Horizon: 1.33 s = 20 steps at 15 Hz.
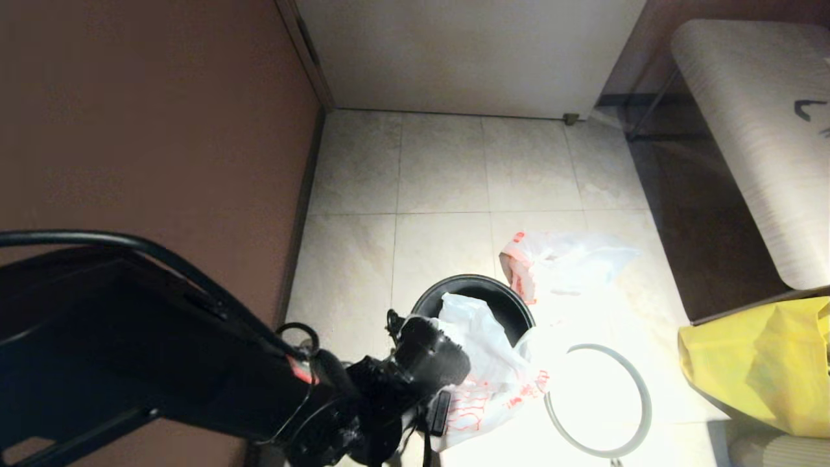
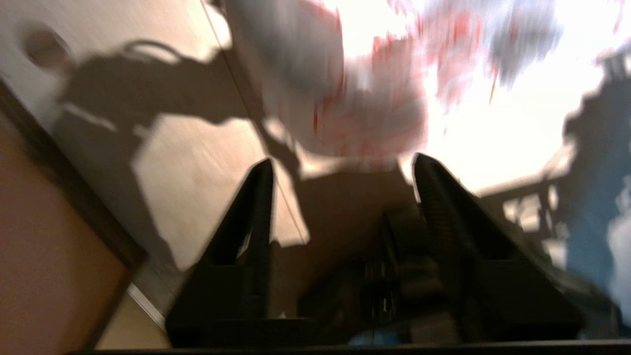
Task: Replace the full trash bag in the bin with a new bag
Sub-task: Put the new garbage bag on the trash can
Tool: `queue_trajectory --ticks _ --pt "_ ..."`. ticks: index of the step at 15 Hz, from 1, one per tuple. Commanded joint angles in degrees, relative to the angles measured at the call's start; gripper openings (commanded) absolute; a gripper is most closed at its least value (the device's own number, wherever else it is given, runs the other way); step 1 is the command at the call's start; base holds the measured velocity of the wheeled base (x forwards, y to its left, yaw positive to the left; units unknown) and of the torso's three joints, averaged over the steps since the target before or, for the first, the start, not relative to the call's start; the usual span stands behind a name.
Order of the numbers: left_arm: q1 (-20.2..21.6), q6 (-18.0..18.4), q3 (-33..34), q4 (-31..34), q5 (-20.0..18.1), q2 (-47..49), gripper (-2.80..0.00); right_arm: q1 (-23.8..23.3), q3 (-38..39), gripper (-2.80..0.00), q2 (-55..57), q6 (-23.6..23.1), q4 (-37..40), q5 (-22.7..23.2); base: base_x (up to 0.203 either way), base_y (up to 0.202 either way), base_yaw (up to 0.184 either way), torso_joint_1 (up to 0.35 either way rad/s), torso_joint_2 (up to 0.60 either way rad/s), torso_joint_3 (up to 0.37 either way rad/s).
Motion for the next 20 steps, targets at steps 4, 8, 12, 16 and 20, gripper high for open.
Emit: queue_trajectory --ticks 4,8,12,16,20 --pt "9.6 8.4 25.8 -47.8 -22.3 6.7 -2.80 0.0 0.0 -2.80 0.0 0.0 0.0 0.0 0.000 0.000 0.000 0.000 0.00 0.000" --pt "18.8 20.3 32.8 -72.8 -29.8 26.2 -2.80 0.0 0.0 -2.80 0.0 0.0 0.0 0.0 0.000 0.000 0.000 0.000 0.00 0.000" --pt "25.3 33.8 33.8 -78.4 -32.4 32.0 0.00 0.0 0.0 -2.80 0.0 0.0 0.0 0.0 0.000 0.000 0.000 0.000 0.00 0.000" --pt "28.9 40.7 28.5 -78.6 -38.2 34.9 0.00 0.0 0.0 -2.80 0.0 0.0 0.0 0.0 0.000 0.000 0.000 0.000 0.00 0.000" --pt "27.4 40.6 22.7 -78.6 -44.3 35.4 0.00 0.0 0.0 -2.80 0.0 0.0 0.0 0.0 0.000 0.000 0.000 0.000 0.00 0.000"
